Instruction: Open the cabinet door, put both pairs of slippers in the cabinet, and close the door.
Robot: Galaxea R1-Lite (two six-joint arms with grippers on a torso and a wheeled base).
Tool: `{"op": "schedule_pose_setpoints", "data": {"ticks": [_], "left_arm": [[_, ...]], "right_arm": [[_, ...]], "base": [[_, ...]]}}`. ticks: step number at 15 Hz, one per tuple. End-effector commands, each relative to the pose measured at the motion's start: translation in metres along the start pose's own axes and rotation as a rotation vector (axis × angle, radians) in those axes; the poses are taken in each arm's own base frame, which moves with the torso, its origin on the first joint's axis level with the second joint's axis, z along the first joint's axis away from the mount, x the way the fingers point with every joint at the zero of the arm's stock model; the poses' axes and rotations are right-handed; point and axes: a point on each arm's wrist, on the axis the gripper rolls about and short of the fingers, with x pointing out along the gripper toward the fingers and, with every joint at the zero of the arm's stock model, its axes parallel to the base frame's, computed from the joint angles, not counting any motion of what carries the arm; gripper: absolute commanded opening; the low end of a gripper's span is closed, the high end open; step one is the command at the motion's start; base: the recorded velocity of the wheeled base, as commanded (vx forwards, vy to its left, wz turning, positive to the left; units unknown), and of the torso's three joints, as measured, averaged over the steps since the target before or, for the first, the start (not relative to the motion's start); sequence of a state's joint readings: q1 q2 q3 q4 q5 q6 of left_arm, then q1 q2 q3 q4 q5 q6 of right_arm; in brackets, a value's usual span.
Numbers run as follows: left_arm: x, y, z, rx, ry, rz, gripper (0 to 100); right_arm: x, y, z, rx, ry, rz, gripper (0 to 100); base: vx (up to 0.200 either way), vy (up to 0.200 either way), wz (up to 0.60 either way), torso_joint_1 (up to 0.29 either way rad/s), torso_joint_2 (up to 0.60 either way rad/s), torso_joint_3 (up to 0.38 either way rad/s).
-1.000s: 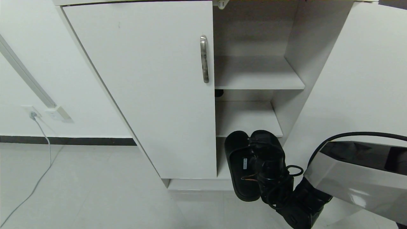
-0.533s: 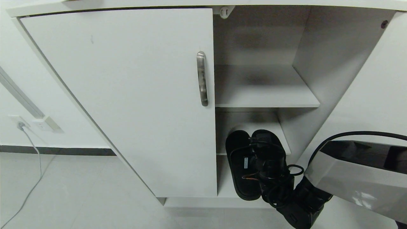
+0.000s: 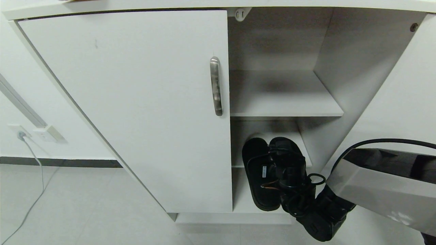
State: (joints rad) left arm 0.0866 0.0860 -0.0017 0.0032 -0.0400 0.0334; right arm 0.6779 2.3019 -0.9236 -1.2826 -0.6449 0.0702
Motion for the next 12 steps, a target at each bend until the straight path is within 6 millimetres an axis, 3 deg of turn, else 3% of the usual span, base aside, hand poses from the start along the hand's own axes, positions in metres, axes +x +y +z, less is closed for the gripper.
{"op": "schedule_pose_setpoints", "data": {"ticks": [1, 5, 10, 12], "left_arm": [[0.0, 0.0, 0.0, 0.002, 0.002, -0.001, 0], [0.0, 0.0, 0.0, 0.0, 0.002, 0.001, 0], [0.0, 0.0, 0.0, 0.0, 0.0, 0.001, 0], [0.0, 0.0, 0.0, 0.0, 0.002, 0.001, 0]], "right_arm": [[0.012, 0.002, -0.007, 0.001, -0.003, -0.011, 0], [0.039, 0.002, -0.008, 0.004, -0.03, -0.036, 0], [0.055, 0.006, 0.01, 0.022, -0.054, -0.044, 0], [0.073, 0.009, 0.024, 0.018, -0.06, -0.062, 0]], "base": [[0.0, 0.0, 0.0, 0.0, 0.0, 0.0], [0.0, 0.0, 0.0, 0.0, 0.0, 0.0], [0.0, 0.0, 0.0, 0.0, 0.0, 0.0], [0.0, 0.0, 0.0, 0.0, 0.0, 0.0]]}}
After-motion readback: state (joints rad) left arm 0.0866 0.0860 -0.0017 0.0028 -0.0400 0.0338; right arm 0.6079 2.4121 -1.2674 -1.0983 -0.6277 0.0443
